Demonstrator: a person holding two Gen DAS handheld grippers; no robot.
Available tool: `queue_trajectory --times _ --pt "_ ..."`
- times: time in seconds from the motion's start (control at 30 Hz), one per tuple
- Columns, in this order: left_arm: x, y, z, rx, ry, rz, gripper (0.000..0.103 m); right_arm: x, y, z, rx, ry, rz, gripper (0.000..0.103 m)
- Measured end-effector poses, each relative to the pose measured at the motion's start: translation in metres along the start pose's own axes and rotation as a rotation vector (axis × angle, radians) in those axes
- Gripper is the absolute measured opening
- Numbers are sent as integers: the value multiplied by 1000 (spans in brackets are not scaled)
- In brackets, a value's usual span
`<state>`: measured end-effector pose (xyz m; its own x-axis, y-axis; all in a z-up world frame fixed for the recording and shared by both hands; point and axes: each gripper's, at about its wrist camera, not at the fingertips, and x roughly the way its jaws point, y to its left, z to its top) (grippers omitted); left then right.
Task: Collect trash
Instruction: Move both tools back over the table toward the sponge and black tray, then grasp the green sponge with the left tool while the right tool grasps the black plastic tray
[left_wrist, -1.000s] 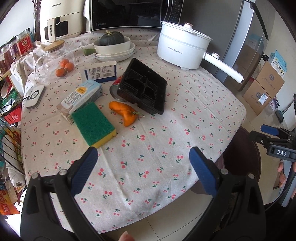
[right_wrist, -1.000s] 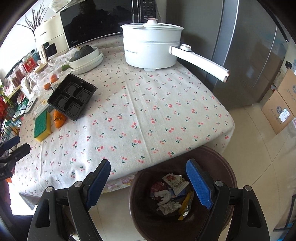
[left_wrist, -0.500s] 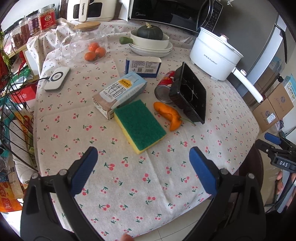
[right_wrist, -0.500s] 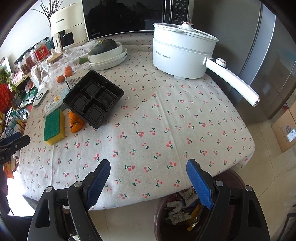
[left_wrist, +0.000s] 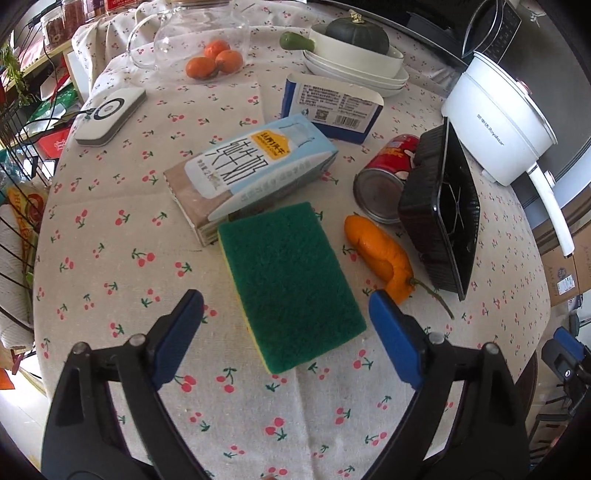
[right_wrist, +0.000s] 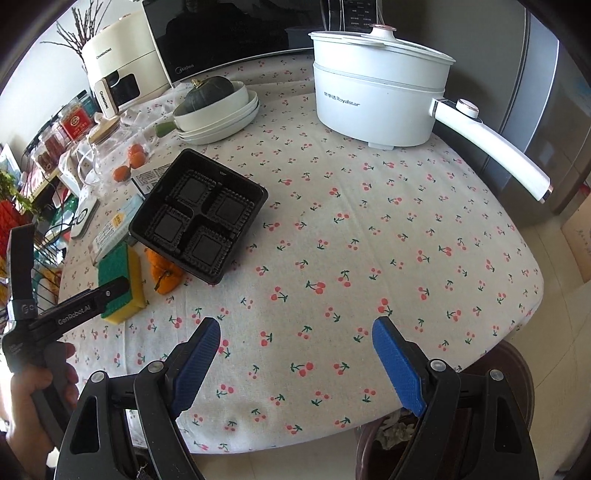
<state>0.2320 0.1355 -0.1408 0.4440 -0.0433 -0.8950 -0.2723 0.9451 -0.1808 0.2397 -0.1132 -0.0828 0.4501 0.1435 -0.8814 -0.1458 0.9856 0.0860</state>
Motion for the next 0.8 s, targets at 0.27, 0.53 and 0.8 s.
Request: queue_trajectory --times 0.27,0.53,0.8 --pt "1 -1 -3 7 30 -39 67 14 9 2 41 30 52 86" --pt "-34 20 -6 29 -2 -87 67 38 30 31 99 22 108 86" --pt "-58 44 -5 28 -36 -115 67 88 52 56 187 54 232 80"
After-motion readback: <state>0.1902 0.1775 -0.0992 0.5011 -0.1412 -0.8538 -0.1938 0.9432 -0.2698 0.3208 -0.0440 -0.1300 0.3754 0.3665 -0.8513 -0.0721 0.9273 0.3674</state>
